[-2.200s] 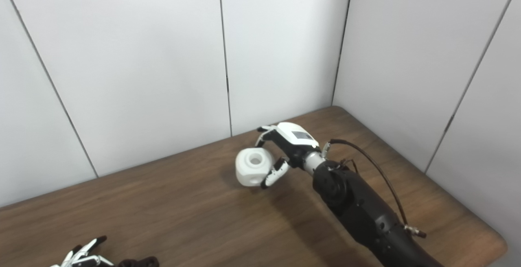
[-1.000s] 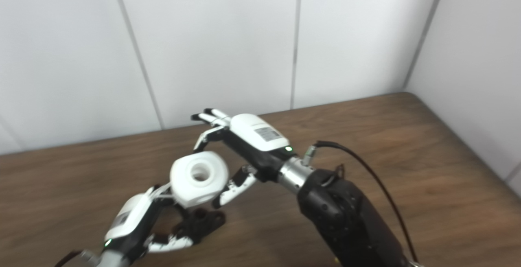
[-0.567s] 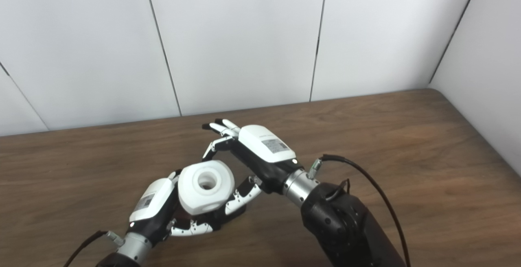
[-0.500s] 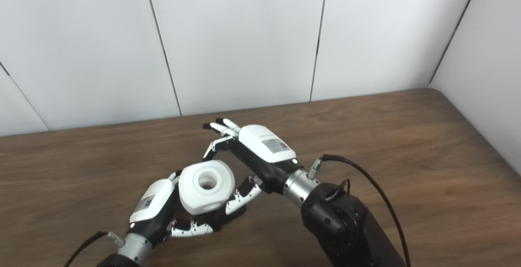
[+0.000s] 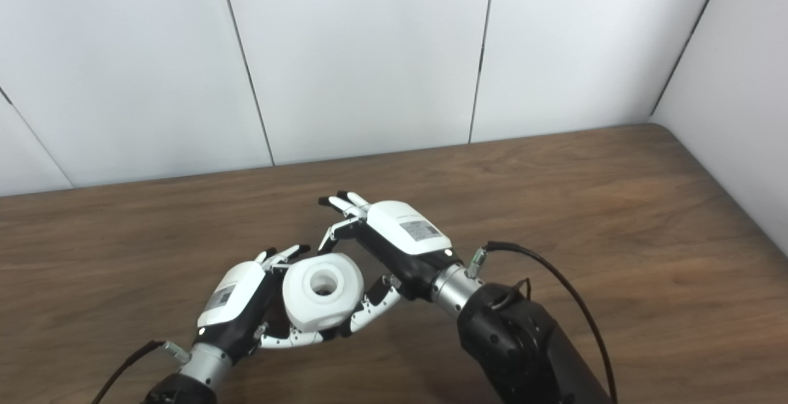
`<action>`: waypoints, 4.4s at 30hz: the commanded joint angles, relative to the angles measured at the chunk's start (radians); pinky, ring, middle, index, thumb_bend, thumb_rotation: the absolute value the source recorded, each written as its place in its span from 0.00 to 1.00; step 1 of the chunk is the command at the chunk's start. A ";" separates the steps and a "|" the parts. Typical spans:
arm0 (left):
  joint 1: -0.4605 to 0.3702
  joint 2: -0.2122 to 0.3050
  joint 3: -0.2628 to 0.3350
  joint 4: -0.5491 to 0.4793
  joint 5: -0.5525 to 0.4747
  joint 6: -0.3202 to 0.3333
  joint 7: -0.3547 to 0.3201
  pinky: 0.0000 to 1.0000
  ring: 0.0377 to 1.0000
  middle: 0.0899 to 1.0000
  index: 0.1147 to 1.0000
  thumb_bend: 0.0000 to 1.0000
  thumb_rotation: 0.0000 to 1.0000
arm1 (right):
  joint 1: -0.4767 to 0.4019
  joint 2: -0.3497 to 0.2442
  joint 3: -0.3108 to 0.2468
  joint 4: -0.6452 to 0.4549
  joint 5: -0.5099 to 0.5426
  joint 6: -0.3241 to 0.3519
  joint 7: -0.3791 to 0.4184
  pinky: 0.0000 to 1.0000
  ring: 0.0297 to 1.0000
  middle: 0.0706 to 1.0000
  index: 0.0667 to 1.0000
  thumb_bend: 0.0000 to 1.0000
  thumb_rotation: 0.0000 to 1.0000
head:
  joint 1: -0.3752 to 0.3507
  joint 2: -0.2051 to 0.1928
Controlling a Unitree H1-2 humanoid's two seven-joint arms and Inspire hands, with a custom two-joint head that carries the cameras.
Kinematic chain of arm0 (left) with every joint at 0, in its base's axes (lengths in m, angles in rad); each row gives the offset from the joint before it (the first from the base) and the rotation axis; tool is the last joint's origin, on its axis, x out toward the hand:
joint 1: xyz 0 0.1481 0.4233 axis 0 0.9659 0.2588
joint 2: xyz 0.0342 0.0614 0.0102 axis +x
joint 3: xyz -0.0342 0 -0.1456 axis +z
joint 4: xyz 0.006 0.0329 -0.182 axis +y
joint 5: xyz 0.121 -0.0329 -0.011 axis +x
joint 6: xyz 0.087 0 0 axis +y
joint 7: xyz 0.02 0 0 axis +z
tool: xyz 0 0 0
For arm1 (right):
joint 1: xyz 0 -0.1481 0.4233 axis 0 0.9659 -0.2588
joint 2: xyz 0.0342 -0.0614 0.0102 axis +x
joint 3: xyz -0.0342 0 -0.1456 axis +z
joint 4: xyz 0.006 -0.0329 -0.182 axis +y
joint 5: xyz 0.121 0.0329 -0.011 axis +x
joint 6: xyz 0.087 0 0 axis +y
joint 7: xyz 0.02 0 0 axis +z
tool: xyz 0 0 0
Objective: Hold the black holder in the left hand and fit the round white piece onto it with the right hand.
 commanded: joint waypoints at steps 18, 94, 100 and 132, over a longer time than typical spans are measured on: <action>0.003 -0.003 0.005 -0.054 0.005 -0.005 0.016 1.00 0.91 0.91 0.42 0.51 0.05 | -0.016 0.004 -0.021 -0.044 -0.035 -0.010 0.008 0.97 1.00 0.96 0.44 0.50 0.15 | -0.009 -0.013; 0.035 -0.050 -0.027 -0.060 0.034 0.040 0.061 1.00 0.92 0.92 0.42 0.51 0.05 | -0.070 -0.001 0.040 -0.096 -0.408 -0.194 0.260 0.89 0.98 0.91 0.45 0.52 0.13 | -0.006 -0.031; 0.038 -0.042 -0.026 -0.055 0.032 0.028 0.069 1.00 0.90 0.91 0.42 0.51 0.05 | -0.082 -0.007 0.027 -0.086 -0.424 -0.203 0.270 0.89 0.98 0.91 0.45 0.52 0.14 | -0.017 -0.035; 0.040 -0.052 -0.030 -0.053 0.042 0.026 0.071 1.00 0.90 0.91 0.42 0.51 0.05 | -0.094 -0.023 -0.031 -0.095 -0.441 -0.218 0.303 0.98 1.00 0.92 0.45 0.52 0.14 | 0.013 -0.039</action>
